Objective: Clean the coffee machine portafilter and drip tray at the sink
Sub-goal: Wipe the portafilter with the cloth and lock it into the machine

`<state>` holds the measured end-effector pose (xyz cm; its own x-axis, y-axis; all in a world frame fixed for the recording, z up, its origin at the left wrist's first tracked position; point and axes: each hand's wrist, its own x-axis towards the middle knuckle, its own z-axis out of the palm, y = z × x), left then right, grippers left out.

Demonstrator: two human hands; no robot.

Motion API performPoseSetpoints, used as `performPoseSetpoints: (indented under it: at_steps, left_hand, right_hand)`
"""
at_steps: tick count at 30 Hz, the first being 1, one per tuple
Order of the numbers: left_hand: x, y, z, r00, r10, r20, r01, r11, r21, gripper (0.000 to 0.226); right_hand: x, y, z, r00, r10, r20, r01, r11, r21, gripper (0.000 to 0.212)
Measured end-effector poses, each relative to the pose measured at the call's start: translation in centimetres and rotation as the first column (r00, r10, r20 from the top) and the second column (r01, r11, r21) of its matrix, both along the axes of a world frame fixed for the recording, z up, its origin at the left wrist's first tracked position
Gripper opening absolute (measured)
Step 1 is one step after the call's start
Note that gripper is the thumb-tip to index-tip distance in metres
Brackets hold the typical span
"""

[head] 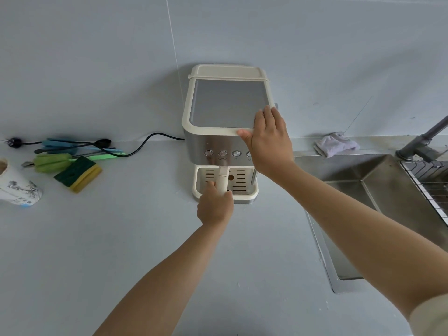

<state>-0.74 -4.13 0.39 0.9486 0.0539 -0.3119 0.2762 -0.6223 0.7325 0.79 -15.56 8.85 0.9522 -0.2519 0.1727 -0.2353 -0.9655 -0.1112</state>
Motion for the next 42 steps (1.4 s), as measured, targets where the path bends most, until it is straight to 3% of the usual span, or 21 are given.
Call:
performPoseSetpoints:
  at_steps: [8,15,17,20,23,25,27,31,35,38,42]
  left_hand:
    - [-0.2,0.0,0.0,0.997,-0.052,0.05,0.047,0.995,0.092,0.03]
    - [0.0,0.1,0.3,0.989,-0.142,0.047,0.131,0.975,0.178,0.034]
    - [0.3,0.3,0.4,0.986,-0.167,0.007,0.164,0.974,0.159,0.035]
    - [0.8,0.8,0.8,0.977,-0.192,-0.095,0.193,0.981,-0.003,0.038]
    - [1.6,1.9,0.6,0.976,-0.161,-0.146,0.115,0.953,-0.281,0.035]
    - [2.1,3.0,-0.1,0.99,-0.087,-0.112,0.03,0.902,-0.431,0.021]
    - [2.8,4.4,-1.2,0.998,-0.041,-0.043,0.017,0.887,-0.462,0.022]
    - [4.3,6.4,-3.5,0.99,-0.141,-0.028,0.128,0.956,-0.263,0.06]
    - [5.6,7.1,-5.2,0.962,-0.268,-0.049,0.265,0.962,-0.064,0.086]
    - [6.6,7.3,-6.1,0.926,-0.367,-0.085,0.374,0.922,0.094,0.107]
    - [8.1,7.2,-7.5,0.864,-0.494,-0.092,0.501,0.829,0.25,0.115]
  right_hand:
    - [-0.1,-0.1,-0.1,0.999,0.019,0.045,-0.022,0.998,0.054,0.076]
    - [0.0,-0.4,-0.4,0.994,0.062,0.091,-0.066,0.997,0.05,0.1]
    - [-0.4,-0.4,0.0,0.997,0.059,0.059,-0.063,0.996,0.066,0.09]
    - [-1.2,-0.5,0.1,0.997,0.068,0.02,-0.069,0.994,0.086,0.069]
    - [-2.8,-1.0,-0.5,0.996,0.083,0.028,-0.086,0.989,0.123,0.075]
    - [-4.2,-1.8,-1.4,0.996,0.083,0.01,-0.084,0.983,0.161,0.08]
    - [-5.4,-2.9,-2.6,0.996,0.075,-0.057,-0.063,0.981,0.182,0.085]
    - [-6.8,-4.4,-6.1,0.953,0.047,-0.298,0.026,0.972,0.235,0.094]
    - [-7.4,-4.5,-9.5,0.896,0.055,-0.44,0.083,0.954,0.289,0.098]
    - [-6.6,-4.2,-11.6,0.876,0.077,-0.476,0.09,0.943,0.319,0.102]
    - [-4.7,-3.7,-13.5,0.867,0.089,-0.49,0.112,0.924,0.365,0.106]
